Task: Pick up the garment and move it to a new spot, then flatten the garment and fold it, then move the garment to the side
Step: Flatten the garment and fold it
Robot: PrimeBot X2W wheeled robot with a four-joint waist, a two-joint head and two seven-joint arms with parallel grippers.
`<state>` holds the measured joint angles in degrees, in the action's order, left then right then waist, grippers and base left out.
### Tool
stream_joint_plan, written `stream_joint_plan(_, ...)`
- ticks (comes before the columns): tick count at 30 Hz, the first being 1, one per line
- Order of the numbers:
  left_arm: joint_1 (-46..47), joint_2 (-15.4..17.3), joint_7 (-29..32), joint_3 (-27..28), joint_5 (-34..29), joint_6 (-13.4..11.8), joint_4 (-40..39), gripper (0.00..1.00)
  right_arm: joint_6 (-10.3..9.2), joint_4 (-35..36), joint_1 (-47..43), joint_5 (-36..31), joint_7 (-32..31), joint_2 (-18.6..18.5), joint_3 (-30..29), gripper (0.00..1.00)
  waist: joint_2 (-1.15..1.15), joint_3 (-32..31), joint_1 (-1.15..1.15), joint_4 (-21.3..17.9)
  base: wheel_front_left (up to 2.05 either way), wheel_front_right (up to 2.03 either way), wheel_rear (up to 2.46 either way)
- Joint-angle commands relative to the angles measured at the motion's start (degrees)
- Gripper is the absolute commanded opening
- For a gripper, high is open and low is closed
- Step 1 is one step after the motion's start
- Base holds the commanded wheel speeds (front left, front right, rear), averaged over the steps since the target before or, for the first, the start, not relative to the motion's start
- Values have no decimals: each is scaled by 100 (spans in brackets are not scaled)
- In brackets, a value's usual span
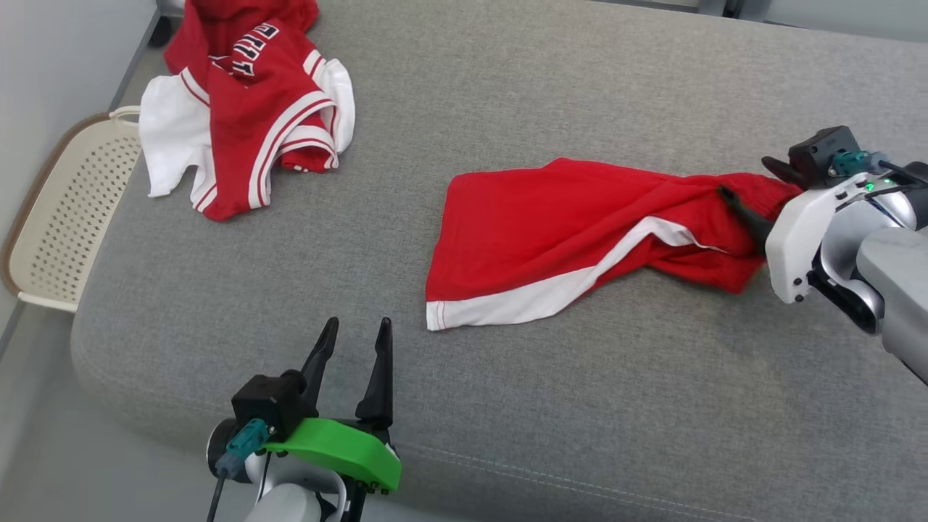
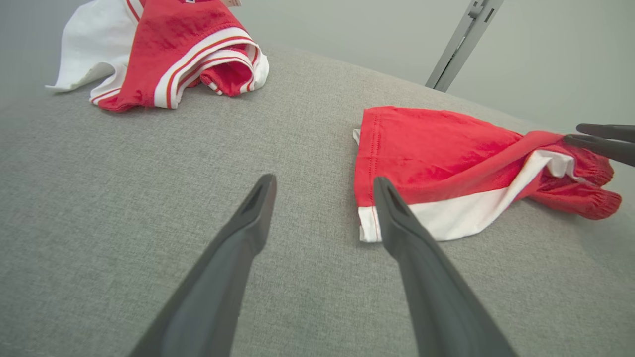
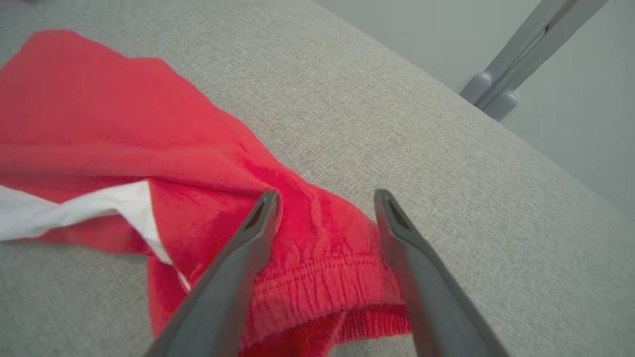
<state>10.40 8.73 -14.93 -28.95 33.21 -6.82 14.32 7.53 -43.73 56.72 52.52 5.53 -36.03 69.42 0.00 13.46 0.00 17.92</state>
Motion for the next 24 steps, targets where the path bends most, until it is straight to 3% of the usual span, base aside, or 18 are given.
stream_joint_plan(1,67,60,6,4,-24,-3,3,100,-8,-19,56,103,127,-73,23,100,0,-89,0,-172,0,0,0)
stream_joint_plan(13,-69,187,94,-15,-10,-67,-123,100,-8,138,-287,600,930,-542,-365,100,0,-325,0,-875,0,0,0)
stream_joint_plan(18,-116,252,125,0,7,-117,-196,100,-8,460,-650,363,969,-411,-925,100,0,-378,0,-1078,0,0,0)
stream_joint_plan(24,-182,288,154,6,49,-162,-219,100,-8,987,-1461,-526,969,-60,-2049,100,0,-475,0,-1200,0,0,0)
